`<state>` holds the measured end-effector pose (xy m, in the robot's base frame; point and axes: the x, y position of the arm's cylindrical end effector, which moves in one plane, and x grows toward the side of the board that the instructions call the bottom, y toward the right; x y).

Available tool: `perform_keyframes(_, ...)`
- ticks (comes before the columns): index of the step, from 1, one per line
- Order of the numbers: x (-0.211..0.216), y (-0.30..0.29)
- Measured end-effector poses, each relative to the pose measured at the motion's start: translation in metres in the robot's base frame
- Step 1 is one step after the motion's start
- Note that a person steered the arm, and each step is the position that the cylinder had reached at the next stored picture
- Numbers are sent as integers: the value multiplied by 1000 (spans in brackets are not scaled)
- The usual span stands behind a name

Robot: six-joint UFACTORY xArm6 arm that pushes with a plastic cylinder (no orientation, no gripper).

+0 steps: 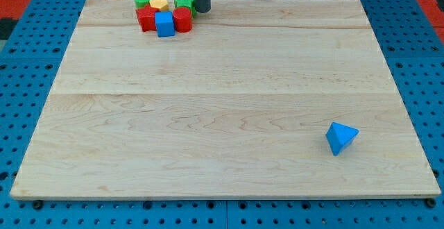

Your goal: Move the blue triangle closer to the green star

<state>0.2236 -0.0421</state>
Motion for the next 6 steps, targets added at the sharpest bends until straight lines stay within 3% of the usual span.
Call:
perform_keyframes(2,3,-14)
perform_keyframes(3,43,61)
perform_keyframes(4,88,173)
perform_keyframes(5,178,267)
perform_keyframes(6,271,303)
